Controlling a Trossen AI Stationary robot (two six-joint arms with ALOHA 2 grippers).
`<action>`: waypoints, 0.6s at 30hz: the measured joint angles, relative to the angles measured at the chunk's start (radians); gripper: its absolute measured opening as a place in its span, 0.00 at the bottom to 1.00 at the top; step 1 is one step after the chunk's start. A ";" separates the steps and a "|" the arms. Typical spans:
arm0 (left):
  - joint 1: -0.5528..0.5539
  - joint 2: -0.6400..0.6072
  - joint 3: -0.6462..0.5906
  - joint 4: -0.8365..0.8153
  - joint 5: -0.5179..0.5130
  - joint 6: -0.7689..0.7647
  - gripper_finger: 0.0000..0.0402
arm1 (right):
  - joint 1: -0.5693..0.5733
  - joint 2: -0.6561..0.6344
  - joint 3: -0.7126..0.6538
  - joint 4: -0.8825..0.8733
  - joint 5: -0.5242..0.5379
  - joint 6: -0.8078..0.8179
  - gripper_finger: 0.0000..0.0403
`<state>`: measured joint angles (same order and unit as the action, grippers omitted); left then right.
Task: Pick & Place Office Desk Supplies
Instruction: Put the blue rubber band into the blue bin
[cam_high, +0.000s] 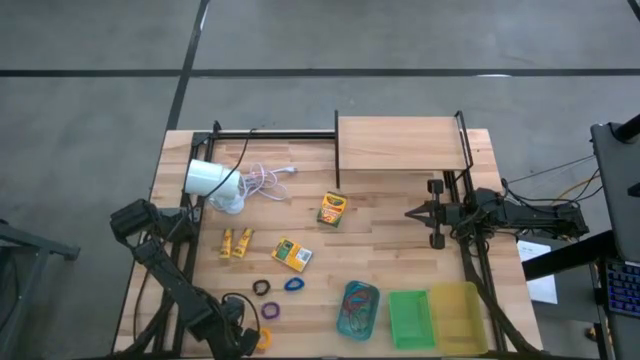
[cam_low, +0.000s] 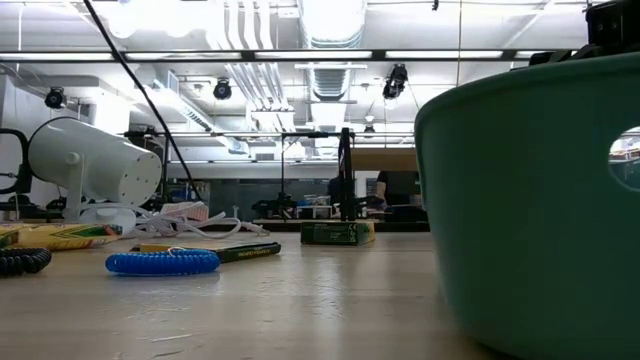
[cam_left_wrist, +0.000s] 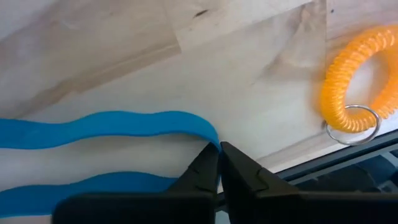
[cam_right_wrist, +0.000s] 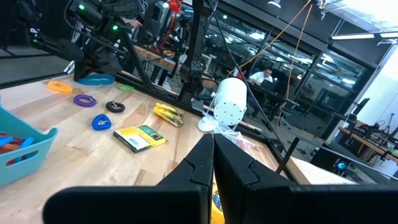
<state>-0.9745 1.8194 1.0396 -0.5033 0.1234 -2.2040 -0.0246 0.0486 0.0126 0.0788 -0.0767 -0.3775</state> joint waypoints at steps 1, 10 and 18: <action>0.000 0.000 0.000 0.002 0.000 0.000 0.02 | 0.000 0.000 0.000 0.000 0.000 0.000 0.02; 0.006 -0.001 0.000 0.074 -0.016 0.016 0.02 | 0.000 0.000 0.000 0.000 0.000 0.000 0.02; 0.009 -0.008 0.039 0.085 -0.054 0.054 0.02 | 0.000 0.000 0.000 0.000 0.000 0.000 0.02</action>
<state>-0.9657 1.8111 1.0782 -0.4183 0.0698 -2.1503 -0.0242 0.0483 0.0128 0.0788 -0.0769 -0.3775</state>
